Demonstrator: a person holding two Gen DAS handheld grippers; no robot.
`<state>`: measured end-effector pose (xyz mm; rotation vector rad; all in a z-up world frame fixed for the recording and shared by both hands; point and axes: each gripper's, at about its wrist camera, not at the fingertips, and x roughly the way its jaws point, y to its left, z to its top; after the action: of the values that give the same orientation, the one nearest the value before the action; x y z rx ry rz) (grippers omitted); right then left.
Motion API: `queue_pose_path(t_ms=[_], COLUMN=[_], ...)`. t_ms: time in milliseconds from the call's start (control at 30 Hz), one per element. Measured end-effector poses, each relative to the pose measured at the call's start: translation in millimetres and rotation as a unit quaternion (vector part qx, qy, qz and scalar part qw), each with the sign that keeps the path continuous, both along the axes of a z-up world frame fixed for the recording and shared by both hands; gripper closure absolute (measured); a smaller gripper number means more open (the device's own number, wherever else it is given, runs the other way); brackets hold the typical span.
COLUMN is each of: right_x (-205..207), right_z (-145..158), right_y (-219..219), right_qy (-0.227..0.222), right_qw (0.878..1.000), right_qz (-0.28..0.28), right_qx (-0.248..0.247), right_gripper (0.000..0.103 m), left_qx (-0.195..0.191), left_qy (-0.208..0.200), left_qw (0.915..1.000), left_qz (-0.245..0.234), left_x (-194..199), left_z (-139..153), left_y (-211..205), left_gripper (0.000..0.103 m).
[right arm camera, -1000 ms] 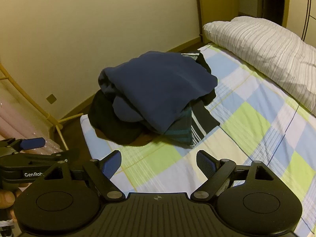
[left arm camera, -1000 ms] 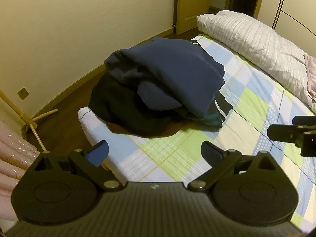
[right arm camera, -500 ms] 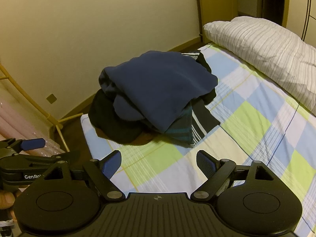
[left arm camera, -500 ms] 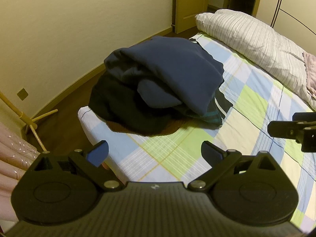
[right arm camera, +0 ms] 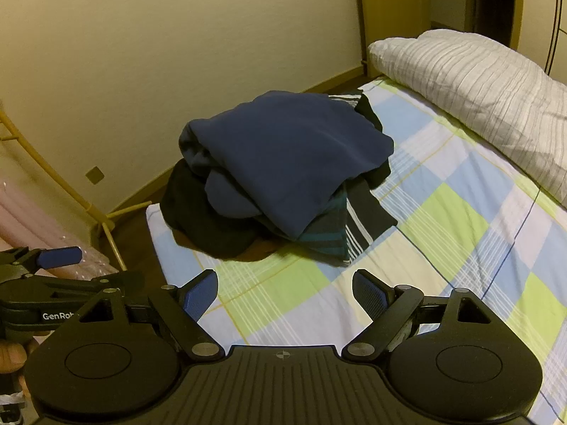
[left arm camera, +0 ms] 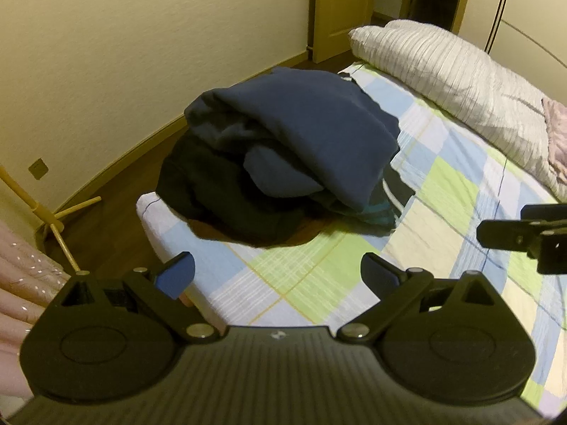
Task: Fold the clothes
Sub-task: 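Approach the heap of dark clothes on the bed with both tools open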
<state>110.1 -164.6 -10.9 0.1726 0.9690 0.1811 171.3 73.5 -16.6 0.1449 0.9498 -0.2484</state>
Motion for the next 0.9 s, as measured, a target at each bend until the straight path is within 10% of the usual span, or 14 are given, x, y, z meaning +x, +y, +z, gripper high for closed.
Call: queue_pose_path(t_ms=[533,900], right_x=[6,32], right_z=[-8,-27], right_y=[-23,-31], right_qy=[-0.003,0.019], right_qw=[1.000,1.000], right_qz=[0.024,-0.009], right_qx=[0.002,-0.012], right_gripper=[0.017,0.017], left_qx=[0.027,0.054], left_qy=[-0.014,0.001], left_qw=[0.9995,0.9922], left_qz=[-0.009,-0.112], left_x=[15,76], left_z=[-2,-29], left_y=[5,-6], left_gripper=[0.005,0.005])
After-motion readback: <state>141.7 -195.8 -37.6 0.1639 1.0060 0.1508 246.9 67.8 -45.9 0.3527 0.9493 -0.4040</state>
